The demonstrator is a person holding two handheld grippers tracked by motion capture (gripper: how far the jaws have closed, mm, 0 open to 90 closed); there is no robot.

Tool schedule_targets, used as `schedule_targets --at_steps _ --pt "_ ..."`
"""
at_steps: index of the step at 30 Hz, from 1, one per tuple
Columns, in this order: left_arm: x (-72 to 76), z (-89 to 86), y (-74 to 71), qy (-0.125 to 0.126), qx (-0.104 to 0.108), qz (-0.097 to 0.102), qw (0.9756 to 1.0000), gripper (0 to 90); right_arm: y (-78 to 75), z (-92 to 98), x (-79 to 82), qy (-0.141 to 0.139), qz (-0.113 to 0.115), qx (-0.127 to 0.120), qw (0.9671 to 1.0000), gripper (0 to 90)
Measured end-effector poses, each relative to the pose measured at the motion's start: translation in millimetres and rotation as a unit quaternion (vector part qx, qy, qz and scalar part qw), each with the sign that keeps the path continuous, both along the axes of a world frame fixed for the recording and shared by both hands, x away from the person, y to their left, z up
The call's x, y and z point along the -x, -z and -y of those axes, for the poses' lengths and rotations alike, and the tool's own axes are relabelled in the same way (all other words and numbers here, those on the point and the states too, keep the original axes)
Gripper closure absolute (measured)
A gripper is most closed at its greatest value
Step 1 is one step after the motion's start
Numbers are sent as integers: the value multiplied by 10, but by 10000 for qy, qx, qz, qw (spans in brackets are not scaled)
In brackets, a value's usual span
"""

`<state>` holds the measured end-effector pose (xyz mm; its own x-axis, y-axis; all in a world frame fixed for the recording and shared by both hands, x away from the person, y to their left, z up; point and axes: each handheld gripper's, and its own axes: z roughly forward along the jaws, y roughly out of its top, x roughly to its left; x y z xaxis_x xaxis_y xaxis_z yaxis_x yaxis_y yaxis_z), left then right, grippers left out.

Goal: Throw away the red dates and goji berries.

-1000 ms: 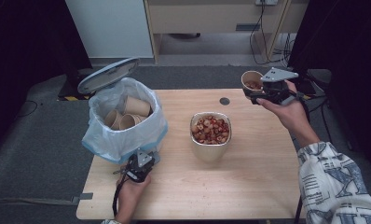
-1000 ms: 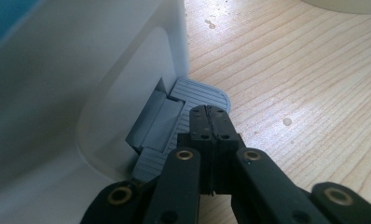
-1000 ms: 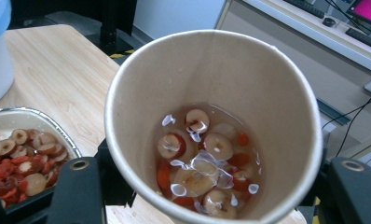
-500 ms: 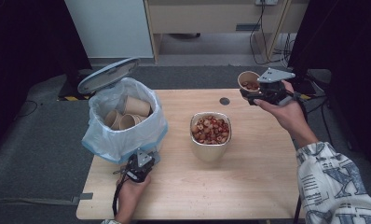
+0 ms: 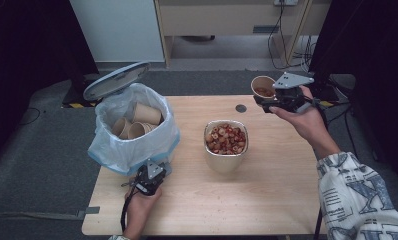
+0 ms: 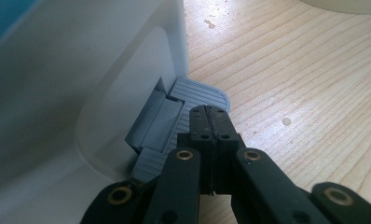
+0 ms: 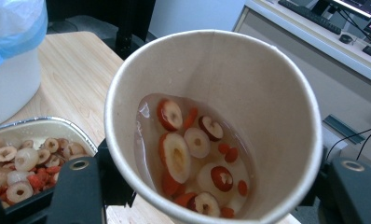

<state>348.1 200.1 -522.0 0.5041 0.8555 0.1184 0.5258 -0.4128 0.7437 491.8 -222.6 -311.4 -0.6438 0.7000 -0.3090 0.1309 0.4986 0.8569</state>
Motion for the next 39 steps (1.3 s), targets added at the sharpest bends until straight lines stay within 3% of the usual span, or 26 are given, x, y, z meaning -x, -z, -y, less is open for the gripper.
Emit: schedule_targets --at_steps 19,22,25,32,36,37,39 --pt "2 4 0 7 1 -5 10000 891 -8 -141 124 -178 113 179 9996 345" --pt "2 5 -1 9 -1 -6 10000 891 12 -171 136 -136 178 279 9994 345" --pt "3 6 -1 9 -1 -7 10000 891 30 -231 162 -91 382 598 9974 345" --pt "4 7 -1 12 0 -8 10000 891 9 -314 193 -170 550 796 9952 345" --pt "3 6 -1 15 5 -11 10000 891 -12 -358 199 -217 682 1033 9921 345" --pt "3 5 -1 15 6 -13 10000 891 -14 -377 195 -234 731 1187 9900 345" --pt "3 5 -1 16 5 -12 10000 891 -13 -383 190 -246 739 1226 9894 345"
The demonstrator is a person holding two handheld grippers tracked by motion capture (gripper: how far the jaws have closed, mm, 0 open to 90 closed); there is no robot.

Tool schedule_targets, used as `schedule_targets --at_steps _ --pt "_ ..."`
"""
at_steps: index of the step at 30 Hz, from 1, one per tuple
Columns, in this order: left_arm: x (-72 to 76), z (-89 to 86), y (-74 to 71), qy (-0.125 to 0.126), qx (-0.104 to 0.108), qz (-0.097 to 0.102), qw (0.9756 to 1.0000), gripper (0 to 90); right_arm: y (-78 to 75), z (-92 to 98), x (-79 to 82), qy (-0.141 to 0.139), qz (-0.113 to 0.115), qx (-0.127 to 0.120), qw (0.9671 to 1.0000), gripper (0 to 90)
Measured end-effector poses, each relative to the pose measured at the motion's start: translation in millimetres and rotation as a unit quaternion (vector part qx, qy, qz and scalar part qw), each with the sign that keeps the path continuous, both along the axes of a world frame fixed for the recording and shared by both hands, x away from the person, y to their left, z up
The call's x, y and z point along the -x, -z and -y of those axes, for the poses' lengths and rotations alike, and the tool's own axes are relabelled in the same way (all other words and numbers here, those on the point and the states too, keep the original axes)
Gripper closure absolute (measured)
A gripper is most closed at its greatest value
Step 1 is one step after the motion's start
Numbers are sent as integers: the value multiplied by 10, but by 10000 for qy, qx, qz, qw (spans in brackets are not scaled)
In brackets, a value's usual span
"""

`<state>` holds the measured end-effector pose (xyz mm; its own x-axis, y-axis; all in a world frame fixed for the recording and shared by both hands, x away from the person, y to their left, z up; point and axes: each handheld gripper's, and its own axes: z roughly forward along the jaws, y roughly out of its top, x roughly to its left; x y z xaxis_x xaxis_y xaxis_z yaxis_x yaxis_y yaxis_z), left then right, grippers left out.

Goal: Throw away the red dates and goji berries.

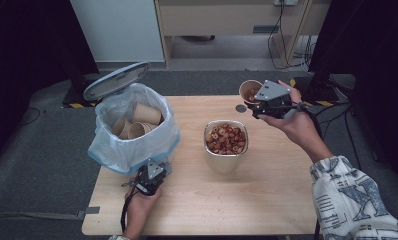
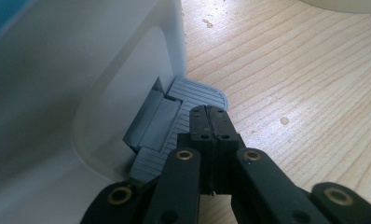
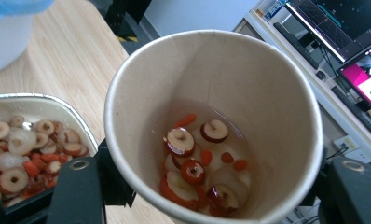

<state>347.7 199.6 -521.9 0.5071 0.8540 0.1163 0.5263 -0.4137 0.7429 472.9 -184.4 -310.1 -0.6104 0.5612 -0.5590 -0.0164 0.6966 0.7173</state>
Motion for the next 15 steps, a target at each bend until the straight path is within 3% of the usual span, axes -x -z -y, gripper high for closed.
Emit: schedule_targets --at_steps 7,15 --pt "0 -1 0 -2 8 -5 10000 891 -14 -35 -17 -41 156 312 9994 345" --pt "0 2 2 -14 39 0 10000 891 -102 -46 6 -95 261 437 9987 346"
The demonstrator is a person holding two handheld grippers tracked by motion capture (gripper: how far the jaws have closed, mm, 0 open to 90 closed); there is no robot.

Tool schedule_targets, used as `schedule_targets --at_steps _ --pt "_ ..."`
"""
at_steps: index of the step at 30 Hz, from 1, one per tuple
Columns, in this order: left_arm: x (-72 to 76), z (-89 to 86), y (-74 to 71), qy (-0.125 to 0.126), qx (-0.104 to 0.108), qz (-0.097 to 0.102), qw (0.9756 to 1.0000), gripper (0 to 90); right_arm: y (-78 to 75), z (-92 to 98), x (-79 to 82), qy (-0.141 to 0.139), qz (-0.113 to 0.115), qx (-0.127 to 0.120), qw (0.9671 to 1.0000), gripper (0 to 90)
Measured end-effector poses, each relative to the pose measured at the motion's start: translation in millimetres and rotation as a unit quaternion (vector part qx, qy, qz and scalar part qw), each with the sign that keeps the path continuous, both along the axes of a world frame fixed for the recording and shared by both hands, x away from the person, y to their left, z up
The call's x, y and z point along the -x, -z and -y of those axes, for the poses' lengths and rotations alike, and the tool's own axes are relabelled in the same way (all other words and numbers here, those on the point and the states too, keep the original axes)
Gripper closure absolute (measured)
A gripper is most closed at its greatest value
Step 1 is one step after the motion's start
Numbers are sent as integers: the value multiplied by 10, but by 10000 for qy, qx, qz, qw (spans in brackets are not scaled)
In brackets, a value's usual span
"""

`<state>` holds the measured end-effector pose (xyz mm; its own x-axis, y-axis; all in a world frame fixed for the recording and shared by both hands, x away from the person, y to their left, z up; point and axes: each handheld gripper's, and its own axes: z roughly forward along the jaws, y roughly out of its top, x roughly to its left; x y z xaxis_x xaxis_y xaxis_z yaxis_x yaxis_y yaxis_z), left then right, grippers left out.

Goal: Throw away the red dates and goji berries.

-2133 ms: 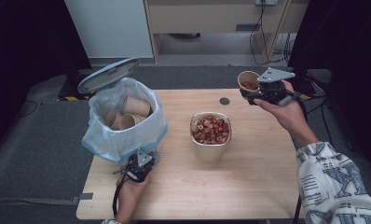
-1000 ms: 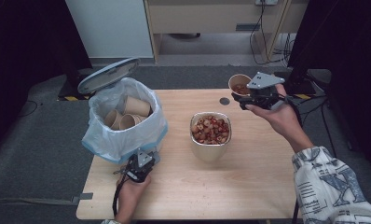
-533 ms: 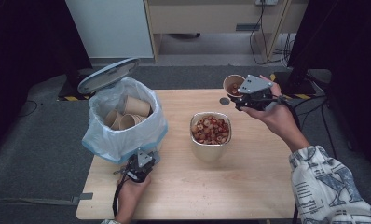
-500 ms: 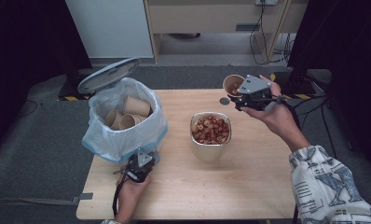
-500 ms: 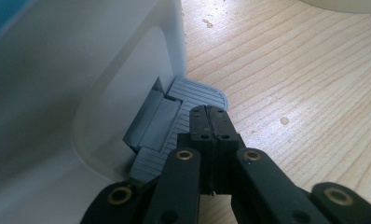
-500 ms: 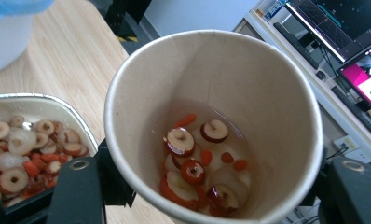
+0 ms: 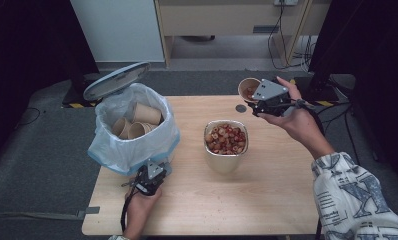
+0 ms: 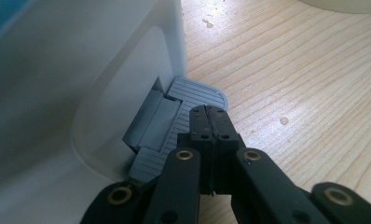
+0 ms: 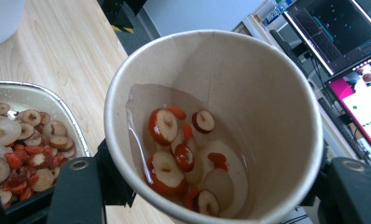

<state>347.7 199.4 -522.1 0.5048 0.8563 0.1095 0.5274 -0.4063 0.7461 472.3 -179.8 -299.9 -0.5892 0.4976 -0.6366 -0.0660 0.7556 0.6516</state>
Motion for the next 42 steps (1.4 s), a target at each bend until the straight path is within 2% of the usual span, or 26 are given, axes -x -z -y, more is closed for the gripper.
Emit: schedule_targets --at_steps 2,14,19,24,34,42 --pt "0 -1 0 3 -8 -2 10000 891 -45 -10 8 -8 79 104 9999 346" --pt "0 -1 -1 2 7 -12 10000 891 -115 -73 25 -39 226 287 9993 347" --pt "-1 -4 -2 12 -9 -5 10000 891 -172 -103 43 -38 362 415 9985 347" --pt "-1 -3 -2 11 0 -13 10000 891 -207 -119 54 -40 418 431 9982 348" --pt "0 -2 -3 10 0 -18 10000 890 -235 -176 71 -80 610 806 9948 348" --pt "0 -2 -3 11 -2 -17 10000 891 -269 -185 78 -93 677 874 9938 348"
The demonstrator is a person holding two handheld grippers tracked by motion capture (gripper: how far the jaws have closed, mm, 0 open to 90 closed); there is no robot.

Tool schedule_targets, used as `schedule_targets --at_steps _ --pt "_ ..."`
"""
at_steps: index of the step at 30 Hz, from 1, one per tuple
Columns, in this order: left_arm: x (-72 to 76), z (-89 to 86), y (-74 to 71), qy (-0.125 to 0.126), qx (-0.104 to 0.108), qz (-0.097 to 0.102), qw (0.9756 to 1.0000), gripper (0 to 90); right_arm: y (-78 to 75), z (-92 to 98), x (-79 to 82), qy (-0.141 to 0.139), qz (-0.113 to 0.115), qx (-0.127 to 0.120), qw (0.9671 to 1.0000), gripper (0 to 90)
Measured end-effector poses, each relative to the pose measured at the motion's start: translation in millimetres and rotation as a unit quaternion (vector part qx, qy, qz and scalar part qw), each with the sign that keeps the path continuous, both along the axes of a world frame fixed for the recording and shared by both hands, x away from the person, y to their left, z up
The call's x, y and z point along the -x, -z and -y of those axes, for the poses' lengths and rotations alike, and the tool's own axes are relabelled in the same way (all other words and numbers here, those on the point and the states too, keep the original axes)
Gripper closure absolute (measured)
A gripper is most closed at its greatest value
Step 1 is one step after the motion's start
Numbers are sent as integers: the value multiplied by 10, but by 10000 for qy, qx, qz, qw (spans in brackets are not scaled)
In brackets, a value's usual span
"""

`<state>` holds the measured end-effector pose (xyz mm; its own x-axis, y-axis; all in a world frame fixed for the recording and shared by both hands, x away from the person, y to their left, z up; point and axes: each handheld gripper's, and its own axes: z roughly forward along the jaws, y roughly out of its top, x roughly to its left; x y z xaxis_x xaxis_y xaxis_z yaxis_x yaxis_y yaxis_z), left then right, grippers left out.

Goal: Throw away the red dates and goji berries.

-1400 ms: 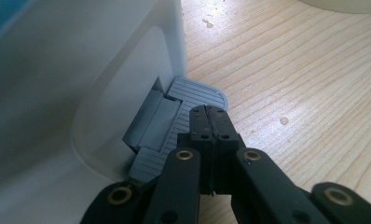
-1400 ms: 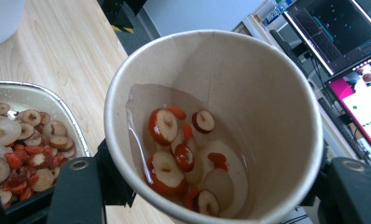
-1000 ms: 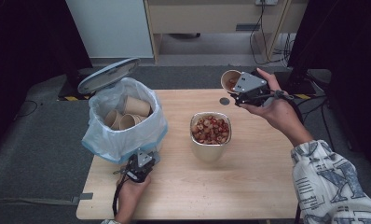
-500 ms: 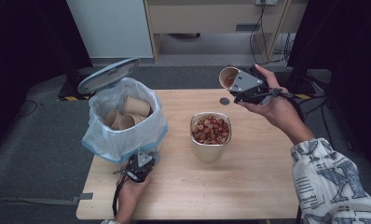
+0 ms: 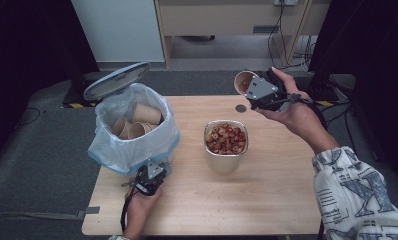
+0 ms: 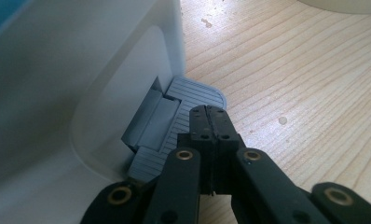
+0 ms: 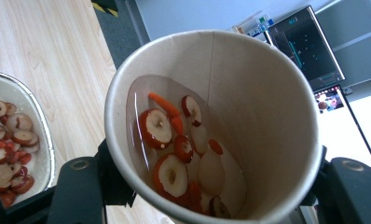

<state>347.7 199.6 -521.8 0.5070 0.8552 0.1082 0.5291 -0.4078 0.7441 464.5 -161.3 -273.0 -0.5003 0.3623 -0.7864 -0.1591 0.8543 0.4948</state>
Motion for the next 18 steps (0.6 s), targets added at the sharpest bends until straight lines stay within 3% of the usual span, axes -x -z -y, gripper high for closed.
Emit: schedule_targets --at_steps 12,18 --pt "0 -1 0 2 3 -4 10000 890 8 -20 8 9 95 261 9996 348" --pt "-1 -2 0 1 10 -6 10000 890 7 -11 7 -2 105 248 9996 348"
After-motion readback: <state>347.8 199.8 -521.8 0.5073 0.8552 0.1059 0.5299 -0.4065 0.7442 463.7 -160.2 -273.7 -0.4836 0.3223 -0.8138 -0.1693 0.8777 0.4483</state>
